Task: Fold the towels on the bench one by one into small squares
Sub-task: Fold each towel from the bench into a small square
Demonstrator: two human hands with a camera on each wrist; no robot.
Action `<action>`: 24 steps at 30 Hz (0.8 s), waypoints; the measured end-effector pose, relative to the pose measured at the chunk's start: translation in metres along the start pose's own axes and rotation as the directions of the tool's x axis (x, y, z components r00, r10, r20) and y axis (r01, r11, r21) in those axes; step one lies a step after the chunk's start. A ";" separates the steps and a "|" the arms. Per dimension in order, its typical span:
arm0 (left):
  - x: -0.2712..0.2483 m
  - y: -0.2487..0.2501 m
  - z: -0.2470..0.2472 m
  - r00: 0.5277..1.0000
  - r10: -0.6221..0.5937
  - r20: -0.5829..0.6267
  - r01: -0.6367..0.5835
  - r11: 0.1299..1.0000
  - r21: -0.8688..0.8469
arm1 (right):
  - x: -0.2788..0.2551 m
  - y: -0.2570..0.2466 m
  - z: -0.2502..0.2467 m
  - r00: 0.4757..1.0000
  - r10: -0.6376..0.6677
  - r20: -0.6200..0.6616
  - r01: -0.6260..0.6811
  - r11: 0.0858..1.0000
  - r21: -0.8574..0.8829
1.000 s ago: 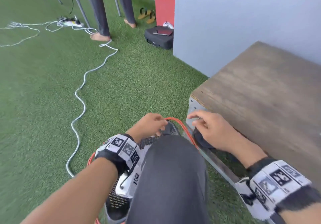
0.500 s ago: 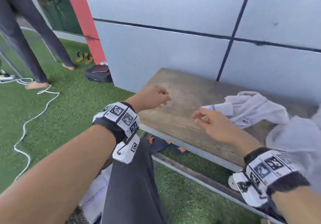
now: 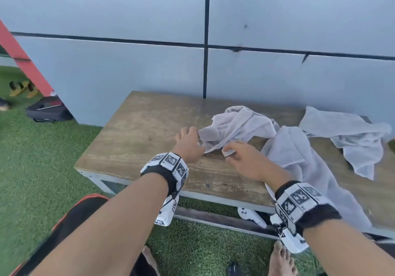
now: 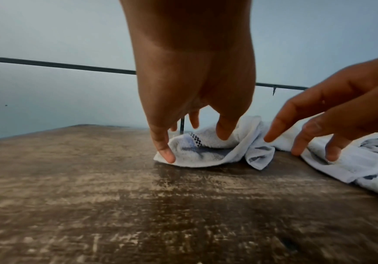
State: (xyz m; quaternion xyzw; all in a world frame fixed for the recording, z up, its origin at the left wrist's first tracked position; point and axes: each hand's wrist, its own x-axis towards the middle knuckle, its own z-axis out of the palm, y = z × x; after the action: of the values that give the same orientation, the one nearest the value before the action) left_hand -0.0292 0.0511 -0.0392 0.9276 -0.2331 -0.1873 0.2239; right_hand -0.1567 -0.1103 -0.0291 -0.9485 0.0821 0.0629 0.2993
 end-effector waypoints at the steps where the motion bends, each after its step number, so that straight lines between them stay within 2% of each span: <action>1: 0.004 0.001 0.002 1.000 0.008 -0.027 -0.009 1.000 -0.008 | 0.005 0.000 0.000 1.000 -0.002 0.006 0.002 1.000 -0.008; 3: 0.015 0.000 0.006 0.999 0.017 -0.042 -0.018 1.000 -0.008 | 0.016 0.001 0.000 1.000 -0.016 0.010 0.016 1.000 -0.017; 6: 0.033 -0.005 0.009 0.999 -0.030 -0.034 0.032 0.998 0.058 | 0.031 0.005 0.003 1.000 -0.023 0.009 0.024 0.998 -0.062; 9: 0.042 -0.003 0.005 0.999 -0.018 -0.048 0.024 0.992 0.125 | 0.043 0.009 0.006 1.000 0.012 0.000 -0.012 0.981 -0.195; 13: 0.049 -0.007 -0.003 0.986 0.019 -0.166 -0.025 0.999 -0.031 | 0.047 0.014 0.004 0.995 0.039 -0.087 -0.066 0.940 -0.336; 17: 0.048 -0.010 -0.025 0.948 0.023 -0.316 -0.080 0.983 -0.168 | 0.038 0.022 -0.006 0.974 -0.010 -0.225 -0.070 0.935 -0.348; 20: 0.042 -0.005 -0.048 0.913 0.023 -0.408 -0.116 0.972 -0.203 | 0.027 0.022 -0.018 0.929 -0.005 -0.371 -0.092 0.966 -0.244; 24: 0.027 0.006 -0.076 0.882 0.036 -0.470 -0.137 0.974 -0.182 | 0.011 0.014 -0.041 0.827 -0.038 -0.561 -0.055 0.987 -0.148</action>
State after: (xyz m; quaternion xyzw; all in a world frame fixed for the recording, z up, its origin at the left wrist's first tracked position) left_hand 0.0252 0.0573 0.0209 0.9051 -0.1929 0.0265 0.3780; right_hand -0.1455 -0.1464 -0.0057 -0.9453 0.1653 -0.2111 0.1858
